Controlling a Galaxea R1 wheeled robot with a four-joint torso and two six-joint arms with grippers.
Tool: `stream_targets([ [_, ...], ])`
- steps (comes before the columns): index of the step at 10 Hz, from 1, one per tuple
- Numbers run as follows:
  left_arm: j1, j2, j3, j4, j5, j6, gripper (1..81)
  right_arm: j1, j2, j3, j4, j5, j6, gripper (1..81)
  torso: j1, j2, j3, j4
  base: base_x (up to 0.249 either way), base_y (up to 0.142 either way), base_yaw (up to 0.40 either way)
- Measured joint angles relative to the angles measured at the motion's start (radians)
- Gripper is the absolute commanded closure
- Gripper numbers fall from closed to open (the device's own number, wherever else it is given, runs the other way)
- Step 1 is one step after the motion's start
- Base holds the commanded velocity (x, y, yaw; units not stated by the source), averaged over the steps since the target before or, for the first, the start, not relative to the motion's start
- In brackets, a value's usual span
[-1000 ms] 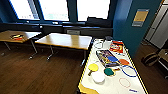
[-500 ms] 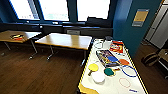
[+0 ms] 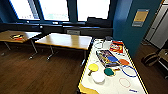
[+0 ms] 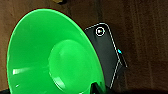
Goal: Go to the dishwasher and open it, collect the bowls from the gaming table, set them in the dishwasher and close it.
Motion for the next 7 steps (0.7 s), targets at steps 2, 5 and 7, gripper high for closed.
stream_targets([
  [2,-0.014,-0.031,0.066,0.000,0.000,0.000,1.0,-0.006,0.074,-0.079,-0.009,0.002,0.000,81.1,0.000,0.000,0.000,0.000,0.000,0.000,0.000],
  [5,-0.050,-0.106,0.233,-0.001,0.011,-0.004,1.0,-0.020,0.185,-0.188,-0.023,0.004,-0.002,81.1,0.000,0.000,0.000,0.000,0.000,0.000,0.000],
  [7,-0.093,-0.160,0.322,-0.001,0.036,-0.005,1.0,-0.026,0.229,-0.240,-0.037,0.000,-0.002,81.1,0.000,0.000,0.000,0.000,0.000,0.000,0.000],
])
